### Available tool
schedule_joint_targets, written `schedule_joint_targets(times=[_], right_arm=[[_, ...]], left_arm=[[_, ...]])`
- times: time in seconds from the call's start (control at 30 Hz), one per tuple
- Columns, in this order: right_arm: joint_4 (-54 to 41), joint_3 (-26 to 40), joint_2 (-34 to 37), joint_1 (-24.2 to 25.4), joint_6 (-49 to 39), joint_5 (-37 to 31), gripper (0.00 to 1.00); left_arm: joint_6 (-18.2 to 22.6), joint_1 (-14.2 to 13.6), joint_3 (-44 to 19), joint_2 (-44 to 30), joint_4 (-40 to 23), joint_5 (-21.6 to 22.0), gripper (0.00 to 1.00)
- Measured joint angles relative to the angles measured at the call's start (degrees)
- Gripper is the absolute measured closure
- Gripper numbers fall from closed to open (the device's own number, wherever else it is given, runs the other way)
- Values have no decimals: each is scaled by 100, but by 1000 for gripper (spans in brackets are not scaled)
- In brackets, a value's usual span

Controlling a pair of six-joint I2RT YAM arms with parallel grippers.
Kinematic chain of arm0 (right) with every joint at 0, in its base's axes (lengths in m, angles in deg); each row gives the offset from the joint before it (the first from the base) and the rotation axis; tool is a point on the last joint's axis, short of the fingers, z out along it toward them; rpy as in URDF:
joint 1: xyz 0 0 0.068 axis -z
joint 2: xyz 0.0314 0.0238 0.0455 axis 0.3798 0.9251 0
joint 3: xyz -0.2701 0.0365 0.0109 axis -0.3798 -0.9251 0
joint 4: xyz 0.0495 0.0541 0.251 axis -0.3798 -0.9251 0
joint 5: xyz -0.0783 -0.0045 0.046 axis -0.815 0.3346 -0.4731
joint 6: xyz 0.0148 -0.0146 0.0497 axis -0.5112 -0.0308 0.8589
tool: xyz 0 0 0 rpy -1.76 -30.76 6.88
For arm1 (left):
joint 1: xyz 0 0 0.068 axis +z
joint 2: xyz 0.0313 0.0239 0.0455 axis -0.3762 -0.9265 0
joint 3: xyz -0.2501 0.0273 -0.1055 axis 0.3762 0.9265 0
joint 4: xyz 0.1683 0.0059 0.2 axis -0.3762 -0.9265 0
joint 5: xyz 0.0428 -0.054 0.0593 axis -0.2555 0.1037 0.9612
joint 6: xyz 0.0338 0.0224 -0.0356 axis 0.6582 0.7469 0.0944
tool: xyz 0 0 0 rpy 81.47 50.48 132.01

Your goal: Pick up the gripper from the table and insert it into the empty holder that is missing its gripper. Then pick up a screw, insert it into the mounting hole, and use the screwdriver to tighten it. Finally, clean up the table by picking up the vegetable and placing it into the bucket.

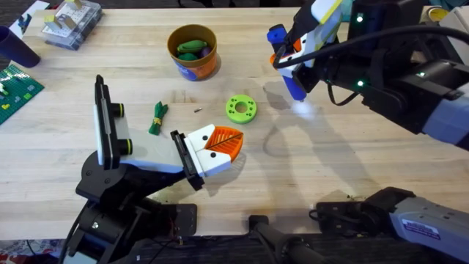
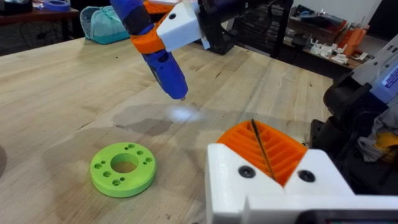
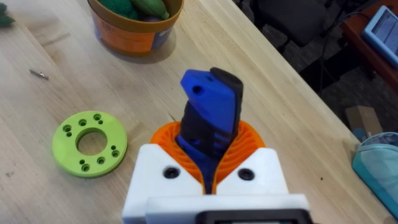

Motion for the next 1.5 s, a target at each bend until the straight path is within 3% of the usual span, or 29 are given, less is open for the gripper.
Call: schedule_joint_targets(times=[0.4, 0.57, 0.77, 0.93, 1.1, 1.13, 1.33, 1.37, 1.5], right_arm=[[-1102, -24, 33, -2, -76, 4, 956], [-1532, -46, 96, 10, -993, -145, 956], [-1461, -46, 754, 154, -1920, -791, 957], [-1388, -46, 1461, 157, -2453, -1031, 955], [-1359, -46, 1728, 64, -2800, -1152, 951], [-1357, -46, 1739, 37, -2827, -1186, 896], [-1168, 53, 1701, -66, -2679, -1390, 64], [-1183, 64, 1676, -97, -2543, -1376, 22], [-1576, 72, 1539, -201, -1947, -1316, 7]], left_arm=[[-7, 0, 0, 0, -2, 20, 985], [-9, 0, 0, 0, -4, 20, 985], [-9, 0, 0, 0, -2, 20, 985], [-9, 0, 0, 0, -4, 20, 985], [-9, 0, 0, 0, -2, 20, 985], [-9, 0, 0, 0, -3, 20, 985], [-9, 0, 0, 0, -4, 20, 985], [-9, 0, 0, 0, -4, 20, 985], [-9, 0, 0, 0, -4, 20, 985]])
